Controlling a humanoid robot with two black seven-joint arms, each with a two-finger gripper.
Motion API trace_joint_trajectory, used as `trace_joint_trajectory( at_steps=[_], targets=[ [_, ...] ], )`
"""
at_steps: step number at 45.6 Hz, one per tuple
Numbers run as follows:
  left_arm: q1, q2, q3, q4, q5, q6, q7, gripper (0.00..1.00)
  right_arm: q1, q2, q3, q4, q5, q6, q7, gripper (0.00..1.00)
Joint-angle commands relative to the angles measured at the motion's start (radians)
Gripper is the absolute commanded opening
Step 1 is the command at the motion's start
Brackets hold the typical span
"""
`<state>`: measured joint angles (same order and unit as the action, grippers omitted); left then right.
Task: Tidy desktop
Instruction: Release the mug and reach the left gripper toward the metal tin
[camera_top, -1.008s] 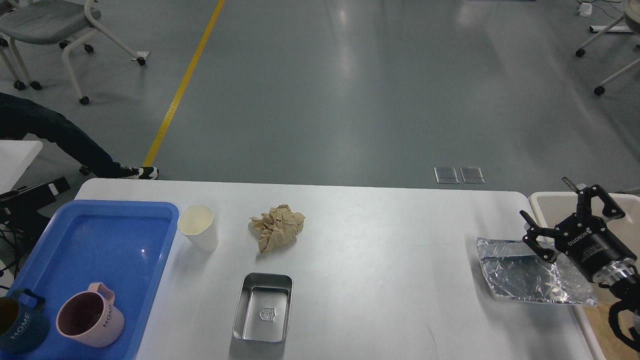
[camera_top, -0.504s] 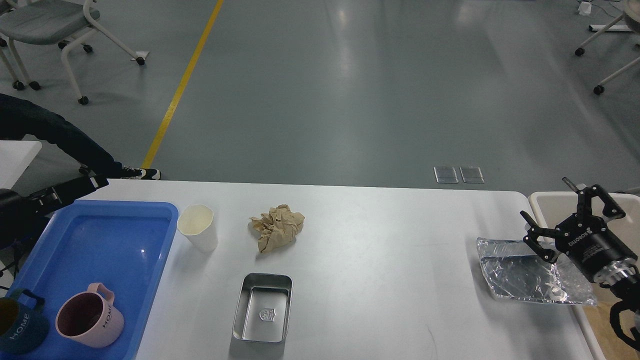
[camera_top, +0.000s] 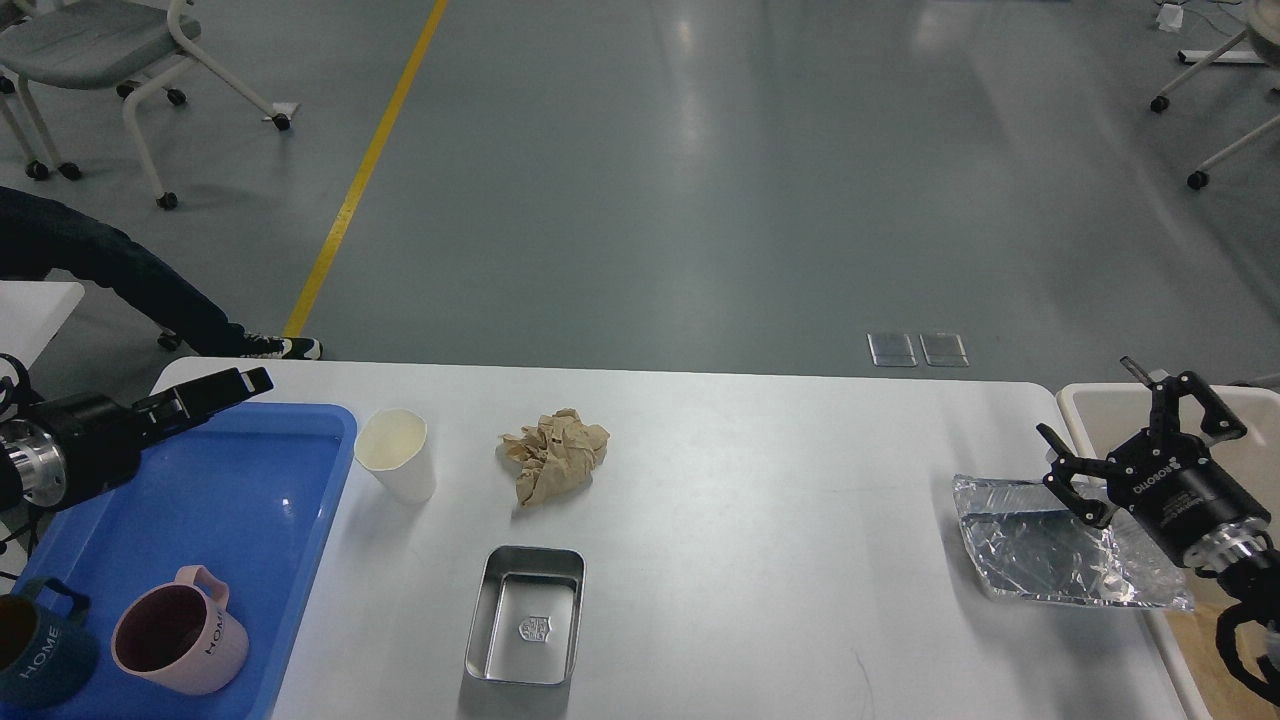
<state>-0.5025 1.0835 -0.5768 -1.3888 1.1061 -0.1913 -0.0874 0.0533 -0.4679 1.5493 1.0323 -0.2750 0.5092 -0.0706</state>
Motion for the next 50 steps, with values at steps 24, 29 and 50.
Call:
trace_joint_trajectory(
  at_steps=[24,29,50],
  targets=[
    [-0.056,-0.287,0.248,0.046,0.089,0.01,0.015,0.87,-0.003,-0.002,0.0,0.0,-0.001,0.0,0.0,1.0],
    [-0.064,-0.338,0.279,0.123,0.1,0.01,0.026,0.87,-0.003,0.0,0.0,-0.003,-0.001,0.0,0.0,1.0],
    [-0.097,-0.527,0.391,0.231,0.204,0.012,0.026,0.87,-0.004,0.0,0.0,-0.003,-0.001,0.0,0.0,1.0]
  ],
)
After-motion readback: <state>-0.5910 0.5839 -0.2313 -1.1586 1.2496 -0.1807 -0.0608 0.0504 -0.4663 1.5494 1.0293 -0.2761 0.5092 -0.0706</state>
